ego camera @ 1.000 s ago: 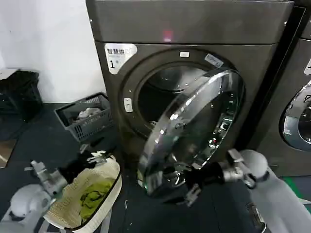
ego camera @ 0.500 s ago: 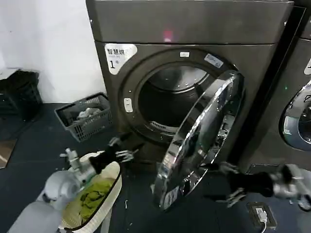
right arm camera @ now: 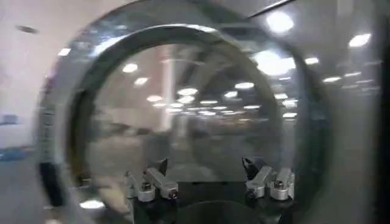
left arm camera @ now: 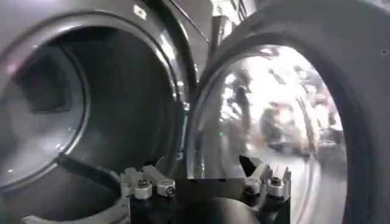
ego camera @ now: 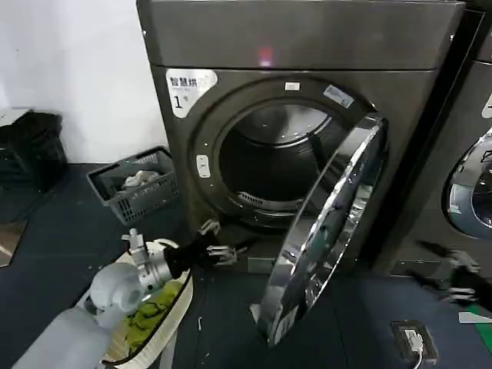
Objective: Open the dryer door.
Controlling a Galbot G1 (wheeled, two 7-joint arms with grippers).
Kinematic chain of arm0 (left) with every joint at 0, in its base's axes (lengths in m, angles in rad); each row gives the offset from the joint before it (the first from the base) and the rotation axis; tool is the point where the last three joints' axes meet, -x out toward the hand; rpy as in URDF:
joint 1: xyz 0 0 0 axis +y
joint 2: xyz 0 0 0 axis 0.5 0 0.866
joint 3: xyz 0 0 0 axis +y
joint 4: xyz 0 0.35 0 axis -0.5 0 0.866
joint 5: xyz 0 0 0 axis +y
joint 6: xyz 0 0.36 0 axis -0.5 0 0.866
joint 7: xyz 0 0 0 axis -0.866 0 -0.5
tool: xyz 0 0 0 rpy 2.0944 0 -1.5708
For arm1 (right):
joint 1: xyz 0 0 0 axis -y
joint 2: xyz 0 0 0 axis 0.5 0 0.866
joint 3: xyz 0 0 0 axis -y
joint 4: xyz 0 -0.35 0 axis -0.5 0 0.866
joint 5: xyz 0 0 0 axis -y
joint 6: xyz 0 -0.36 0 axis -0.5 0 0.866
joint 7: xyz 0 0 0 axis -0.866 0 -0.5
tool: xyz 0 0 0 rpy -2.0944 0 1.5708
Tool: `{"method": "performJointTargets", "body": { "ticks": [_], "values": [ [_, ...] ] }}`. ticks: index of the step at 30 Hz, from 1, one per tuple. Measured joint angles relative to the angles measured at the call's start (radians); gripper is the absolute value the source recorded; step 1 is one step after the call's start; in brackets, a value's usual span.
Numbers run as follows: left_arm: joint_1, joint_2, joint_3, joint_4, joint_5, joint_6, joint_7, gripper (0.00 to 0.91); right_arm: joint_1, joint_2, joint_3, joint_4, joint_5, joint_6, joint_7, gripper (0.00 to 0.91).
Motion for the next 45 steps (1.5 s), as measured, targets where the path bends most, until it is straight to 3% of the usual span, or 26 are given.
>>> {"method": "performJointTargets", "body": {
  "ticks": [5, 8, 13, 18, 21, 27, 34, 45],
  "values": [
    [-0.052, 0.023, 0.097, 0.001, -0.044, -0.034, 0.001, 0.907, -0.033, 0.038, 0.131, 0.046, 0.014, 0.018, 0.249, 0.907],
    [-0.094, 0.021, 0.17, 0.009, -0.077, -0.049, 0.0, 0.907, -0.053, 0.047, 0.194, 0.087, 0.02, -0.011, 0.438, 0.907],
    [-0.174, -0.011, 0.289, 0.022, -0.115, -0.049, -0.011, 0.907, -0.09, 0.038, 0.293, 0.112, -0.024, -0.035, 0.738, 0.907],
    [-0.241, -0.047, 0.382, 0.027, -0.126, -0.049, -0.011, 0.907, -0.14, 0.003, 0.396, 0.068, -0.083, -0.058, 0.971, 0.907],
    [-0.27, -0.067, 0.427, 0.037, -0.126, -0.049, -0.016, 0.907, -0.17, -0.003, 0.455, 0.038, -0.134, -0.034, 1.033, 0.907],
    [-0.335, -0.126, 0.519, 0.073, -0.117, -0.057, -0.024, 0.907, -0.225, -0.018, 0.559, -0.001, -0.209, -0.037, 1.116, 0.907],
    [-0.417, -0.21, 0.602, 0.134, -0.111, -0.091, -0.048, 0.907, -0.263, -0.034, 0.652, -0.001, -0.212, -0.053, 1.124, 0.907],
    [-0.518, -0.402, 0.661, 0.302, -0.045, -0.13, -0.097, 0.907, -0.275, -0.018, 0.699, 0.0, -0.174, -0.034, 1.089, 0.907]
  ]
}}
